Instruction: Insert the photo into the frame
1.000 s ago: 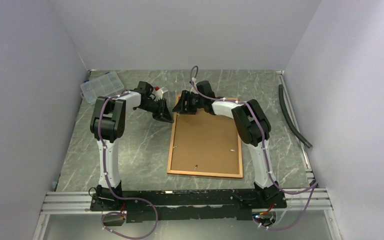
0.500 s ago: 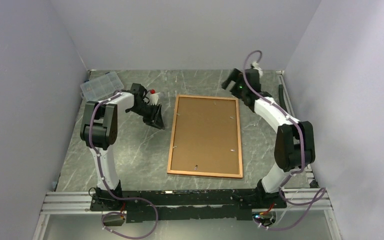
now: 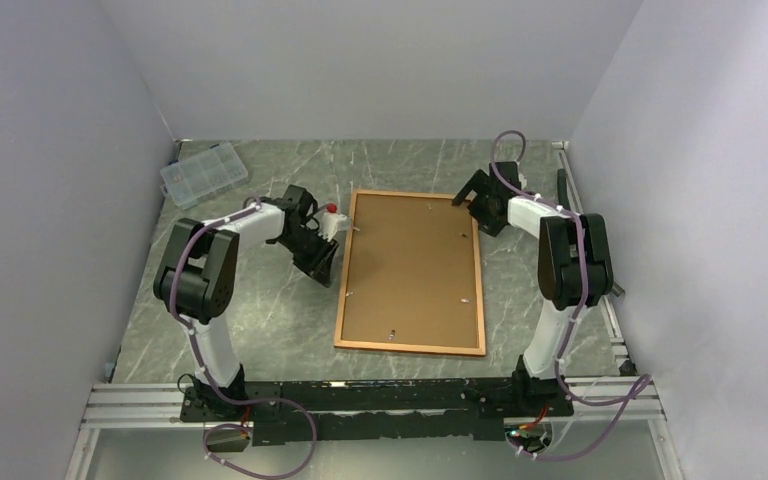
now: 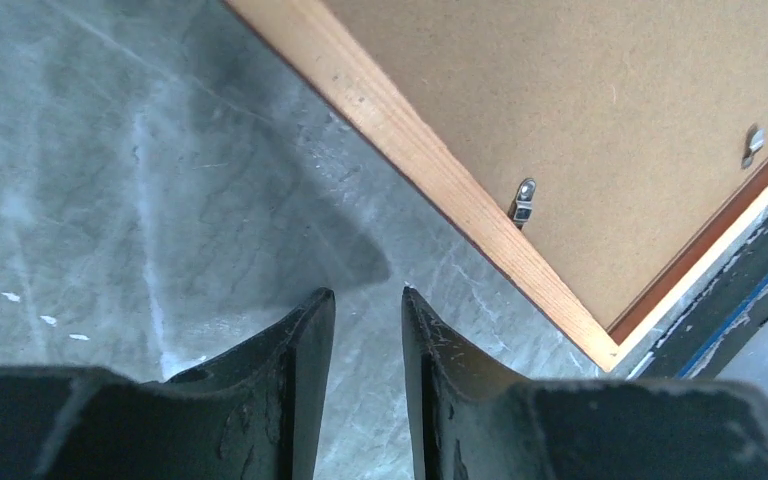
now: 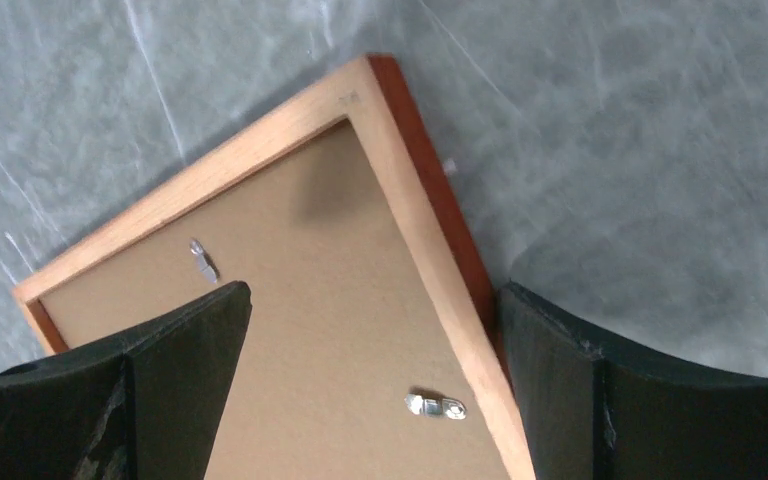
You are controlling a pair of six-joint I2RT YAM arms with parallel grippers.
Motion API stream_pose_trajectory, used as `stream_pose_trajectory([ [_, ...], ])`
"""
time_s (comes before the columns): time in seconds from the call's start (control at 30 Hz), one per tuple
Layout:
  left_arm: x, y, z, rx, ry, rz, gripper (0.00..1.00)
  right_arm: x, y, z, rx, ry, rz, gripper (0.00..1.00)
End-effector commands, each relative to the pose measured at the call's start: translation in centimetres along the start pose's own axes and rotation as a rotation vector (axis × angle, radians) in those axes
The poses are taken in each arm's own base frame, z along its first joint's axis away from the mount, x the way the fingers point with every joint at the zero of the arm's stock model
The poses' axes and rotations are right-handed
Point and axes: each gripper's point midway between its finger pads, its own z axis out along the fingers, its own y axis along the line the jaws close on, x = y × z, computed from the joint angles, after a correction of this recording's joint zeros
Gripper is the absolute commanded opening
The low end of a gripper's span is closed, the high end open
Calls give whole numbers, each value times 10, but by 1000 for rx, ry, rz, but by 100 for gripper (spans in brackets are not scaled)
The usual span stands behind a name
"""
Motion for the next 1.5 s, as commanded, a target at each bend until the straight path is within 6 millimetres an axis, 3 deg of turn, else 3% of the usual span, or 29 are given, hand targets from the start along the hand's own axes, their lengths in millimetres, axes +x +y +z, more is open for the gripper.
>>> stream_pose_trajectory([
  [0.0, 17, 3, 8, -54, 55, 102, 38, 24, 25, 16, -106, 122, 35, 100],
  [0.17, 20, -11, 23, -33, 88, 147, 37, 48, 89, 33, -203, 222, -39, 100],
  [0.27, 19, -25, 32, 4, 103, 150, 37, 75, 145, 40, -285, 292, -116, 100],
  [0.33, 18, -37, 38, 26, 112, 161, 37, 106, 188, 39, -365, 362, -186, 100],
  [0.43, 17, -56, 43, 66, 126, 175, 38, 136, 233, 37, -438, 432, -270, 100],
  [0.47, 18, -63, 44, 90, 133, 174, 38, 139, 241, 37, -445, 427, -296, 100],
  [0.53, 20, -76, 42, 135, 149, 172, 39, 126, 250, 30, -455, 380, -323, 100],
  [0.6, 23, -85, 34, 174, 166, 165, 42, 94, 252, 18, -448, 294, -331, 100],
  [0.77, 25, -101, -11, 225, 149, 189, 52, 2, 231, -37, -441, 62, -307, 100],
  [0.83, 17, -98, -34, 224, 115, 183, 55, -17, 217, -60, -410, 9, -304, 100],
  [0.9, 4, -86, -58, 203, 56, 160, 62, -19, 195, -77, -346, -17, -291, 100],
  [1.0, -23, -43, -88, 104, -49, 118, 69, -1, 154, -100, -267, -10, -235, 100],
  [1.13, -64, 48, -113, -97, -184, -24, 68, 48, 88, -122, -210, 44, -146, 100],
  [1.17, -74, 71, -117, -138, -220, -63, 67, 70, 62, -122, -178, 83, -128, 100],
  [1.23, -89, 105, -119, -171, -276, -125, 66, 91, 34, -137, -160, 106, -91, 100],
  [1.3, -95, 124, -107, -155, -273, -164, 67, 112, 10, -151, -150, 131, -65, 100],
  [1.47, -106, 139, -83, -85, -267, -238, 67, 147, -36, -174, -118, 178, -30, 100],
])
